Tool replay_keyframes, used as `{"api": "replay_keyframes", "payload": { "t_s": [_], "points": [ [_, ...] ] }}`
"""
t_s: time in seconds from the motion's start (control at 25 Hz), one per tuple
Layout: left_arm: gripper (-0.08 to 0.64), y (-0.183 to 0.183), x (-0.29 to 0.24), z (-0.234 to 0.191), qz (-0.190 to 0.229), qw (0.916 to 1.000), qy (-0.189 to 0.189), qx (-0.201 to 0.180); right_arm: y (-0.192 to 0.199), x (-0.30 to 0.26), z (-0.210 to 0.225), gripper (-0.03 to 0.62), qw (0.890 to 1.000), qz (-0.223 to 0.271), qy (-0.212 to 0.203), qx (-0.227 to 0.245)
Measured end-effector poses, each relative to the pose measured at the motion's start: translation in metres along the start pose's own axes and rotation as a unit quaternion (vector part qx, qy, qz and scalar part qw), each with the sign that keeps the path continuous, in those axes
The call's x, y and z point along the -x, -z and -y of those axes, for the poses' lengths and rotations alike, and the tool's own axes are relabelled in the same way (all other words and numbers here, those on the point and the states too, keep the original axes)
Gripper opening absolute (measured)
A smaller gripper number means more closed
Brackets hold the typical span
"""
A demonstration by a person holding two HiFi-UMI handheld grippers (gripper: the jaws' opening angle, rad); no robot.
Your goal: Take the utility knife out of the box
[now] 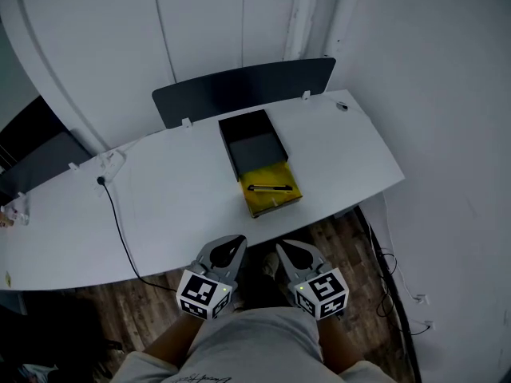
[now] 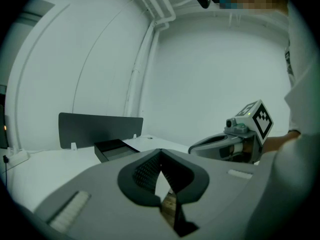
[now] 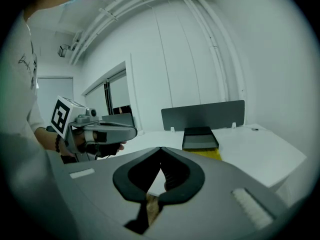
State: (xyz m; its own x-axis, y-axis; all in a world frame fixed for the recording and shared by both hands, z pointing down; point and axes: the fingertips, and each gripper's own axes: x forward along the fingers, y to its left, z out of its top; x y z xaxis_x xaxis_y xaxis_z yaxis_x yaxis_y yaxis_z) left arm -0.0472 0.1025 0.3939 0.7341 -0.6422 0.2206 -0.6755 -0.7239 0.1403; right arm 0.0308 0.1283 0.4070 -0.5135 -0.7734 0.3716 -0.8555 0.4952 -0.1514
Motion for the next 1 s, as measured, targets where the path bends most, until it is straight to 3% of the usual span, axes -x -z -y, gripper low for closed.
{"api": "replay_keyframes", "payload": {
  "t_s": [0.6, 1.0],
  "points": [
    [0.0, -0.048, -0.14, -0.054, 0.003, 0.9993, -0.037, 0.011, -0.059, -0.076, 0.131, 0.015, 0.998, -0.017, -0.048, 0.024],
    [0.0, -0.057, -0.171, -0.078, 0.003, 0.9969, -0.075, 0.023, -0.076, -0.109, 0.164, 0.015, 0.996, -0.029, -0.083, 0.035]
  ]
}}
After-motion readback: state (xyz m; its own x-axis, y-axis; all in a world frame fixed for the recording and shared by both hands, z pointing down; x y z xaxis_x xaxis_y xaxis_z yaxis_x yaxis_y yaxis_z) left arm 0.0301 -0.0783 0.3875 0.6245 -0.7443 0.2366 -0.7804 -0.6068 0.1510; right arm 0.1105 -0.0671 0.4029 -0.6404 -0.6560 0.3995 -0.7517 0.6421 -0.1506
